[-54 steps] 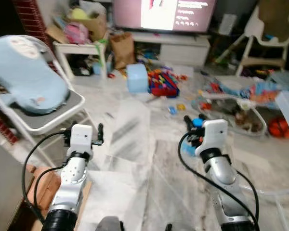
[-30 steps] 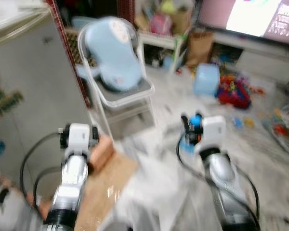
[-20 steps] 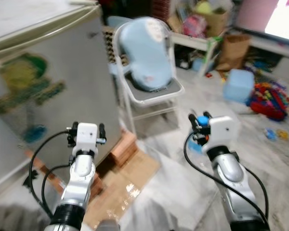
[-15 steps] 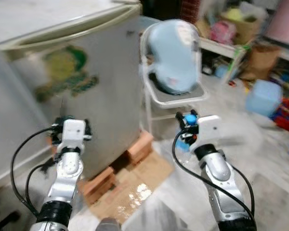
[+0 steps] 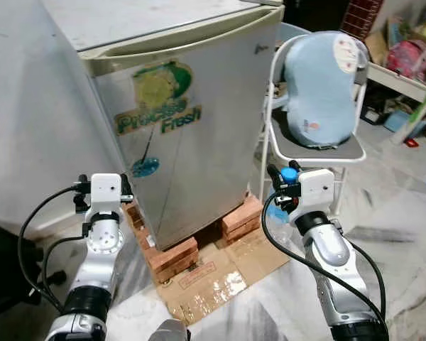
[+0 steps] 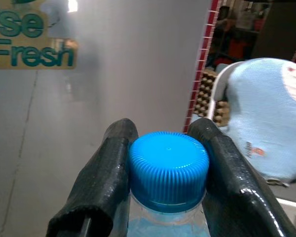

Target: Restocking fridge

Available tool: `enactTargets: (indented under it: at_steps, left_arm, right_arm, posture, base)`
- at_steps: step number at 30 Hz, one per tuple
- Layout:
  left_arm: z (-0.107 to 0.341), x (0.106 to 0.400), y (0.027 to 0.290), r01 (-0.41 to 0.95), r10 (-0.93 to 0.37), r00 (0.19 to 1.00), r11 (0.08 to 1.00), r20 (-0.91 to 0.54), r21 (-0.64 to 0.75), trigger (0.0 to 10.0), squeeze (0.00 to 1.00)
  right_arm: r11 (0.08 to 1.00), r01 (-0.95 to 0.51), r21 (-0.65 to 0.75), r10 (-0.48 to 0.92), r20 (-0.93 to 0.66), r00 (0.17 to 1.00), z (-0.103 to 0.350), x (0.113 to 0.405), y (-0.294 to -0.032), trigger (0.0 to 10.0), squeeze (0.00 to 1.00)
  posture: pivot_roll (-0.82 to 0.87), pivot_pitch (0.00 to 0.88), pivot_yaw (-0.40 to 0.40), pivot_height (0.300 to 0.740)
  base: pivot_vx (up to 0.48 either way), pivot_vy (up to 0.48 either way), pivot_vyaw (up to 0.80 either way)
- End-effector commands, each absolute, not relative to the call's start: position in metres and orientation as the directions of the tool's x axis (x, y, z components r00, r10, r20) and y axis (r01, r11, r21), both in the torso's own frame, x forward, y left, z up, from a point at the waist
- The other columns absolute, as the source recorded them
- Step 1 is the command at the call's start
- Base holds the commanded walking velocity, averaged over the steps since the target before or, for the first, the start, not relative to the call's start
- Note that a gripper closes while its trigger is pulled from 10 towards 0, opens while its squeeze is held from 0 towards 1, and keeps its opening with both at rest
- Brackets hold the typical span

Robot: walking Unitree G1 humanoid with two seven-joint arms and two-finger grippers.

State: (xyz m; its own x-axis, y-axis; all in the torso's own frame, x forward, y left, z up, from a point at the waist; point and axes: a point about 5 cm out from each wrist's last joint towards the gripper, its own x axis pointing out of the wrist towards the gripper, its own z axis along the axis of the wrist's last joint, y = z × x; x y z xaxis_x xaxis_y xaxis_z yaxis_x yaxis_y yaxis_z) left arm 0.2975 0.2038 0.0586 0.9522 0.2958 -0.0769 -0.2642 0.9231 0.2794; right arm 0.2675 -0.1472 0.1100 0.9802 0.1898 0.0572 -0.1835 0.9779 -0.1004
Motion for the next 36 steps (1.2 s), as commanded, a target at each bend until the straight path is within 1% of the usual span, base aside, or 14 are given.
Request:
enactTargets:
  at_steps: [1, 3, 9, 14, 20, 28, 32, 33, 35, 36]
  left_arm:
    - [0.059, 0.300, 0.207, -0.268, 0.301, 0.950, 0.926, -0.088, 0.267, 10.0, 0.00]
    - [0.059, 0.300, 0.206, -0.262, 0.295, 0.952, 0.925, -0.083, 0.274, 10.0, 0.00]
    - [0.055, 0.298, 0.201, -0.243, 0.276, 0.956, 0.935, -0.097, 0.260, 10.0, 0.00]
    - [0.053, 0.295, 0.199, -0.249, 0.281, 0.955, 0.934, -0.096, 0.258, 10.0, 0.00]
    - [0.051, 0.293, 0.195, -0.240, 0.272, 0.957, 0.937, -0.101, 0.253, 10.0, 0.00]
    - [0.052, 0.298, 0.191, -0.163, 0.180, 0.974, 0.979, -0.139, 0.126, 10.0, 0.00]
    - [0.065, 0.317, 0.188, -0.068, 0.067, 0.990, 0.998, -0.126, 0.003, 10.0, 0.00]
    - [0.065, 0.317, 0.188, -0.068, 0.067, 0.990, 0.998, -0.126, 0.003, 10.0, 0.00]
    - [0.070, 0.328, 0.186, -0.042, 0.036, 0.989, 0.998, -0.143, -0.039, 10.0, 0.00]
    - [0.072, 0.331, 0.188, -0.054, 0.048, 0.988, 0.998, -0.147, -0.036, 10.0, 0.00]
  right_arm:
    - [0.977, -0.187, -0.100, 0.196, 0.082, 0.977, 0.115, 0.268, -0.148, 10.0, 0.00]
    - [0.978, -0.186, -0.098, 0.194, 0.081, 0.978, 0.115, 0.268, -0.148, 10.0, 0.00]
    - [0.978, -0.187, -0.098, 0.195, 0.080, 0.978, 0.115, 0.267, -0.148, 10.0, 0.00]
    - [0.973, -0.202, -0.115, 0.212, 0.074, 0.975, 0.114, 0.266, -0.148, 10.0, 0.00]
    - [0.969, -0.220, -0.113, 0.229, 0.075, 0.971, 0.114, 0.265, -0.145, 10.0, 0.00]
    - [0.966, -0.233, -0.114, 0.241, 0.063, 0.968, 0.112, 0.263, -0.145, 10.0, 0.00]
    - [0.966, -0.236, -0.105, 0.242, 0.049, 0.969, 0.113, 0.261, -0.147, 10.0, 0.00]
    - [0.966, -0.236, -0.105, 0.242, 0.049, 0.969, 0.113, 0.261, -0.147, 10.0, 0.00]
    - [0.962, -0.246, -0.115, 0.252, 0.035, 0.967, 0.111, 0.256, -0.148, 10.0, 0.00]
    - [0.962, -0.247, -0.119, 0.252, 0.031, 0.967, 0.111, 0.254, -0.148, 10.0, 0.00]
  posture:
    - [0.03, 0.000, -0.001, 0.740]
    - [0.03, 0.000, 0.000, 0.740]
    - [0.03, 0.000, -0.002, 0.740]
    - [0.03, 0.000, -0.005, 0.740]
    - [0.03, 0.000, -0.011, 0.740]
    - [0.03, 0.000, -0.020, 0.740]
    - [0.02, 0.000, -0.033, 0.740]
    - [0.02, 0.000, -0.033, 0.740]
    - [0.00, 0.000, -0.033, 0.740]
    - [0.00, 0.000, -0.033, 0.740]
  base:
    - [0.000, 0.000, 0.45]
    - [0.000, 0.144, 0.00]
    - [0.261, 0.379, 0.00]
    - [0.000, 0.000, 0.00]
    - [0.000, 0.000, 0.80]
    - [0.000, 0.000, 0.62]
    - [0.000, 0.000, 0.00]
    - [0.000, 0.000, 0.00]
    - [0.000, 0.000, 0.00]
    - [0.000, 0.000, 0.00]
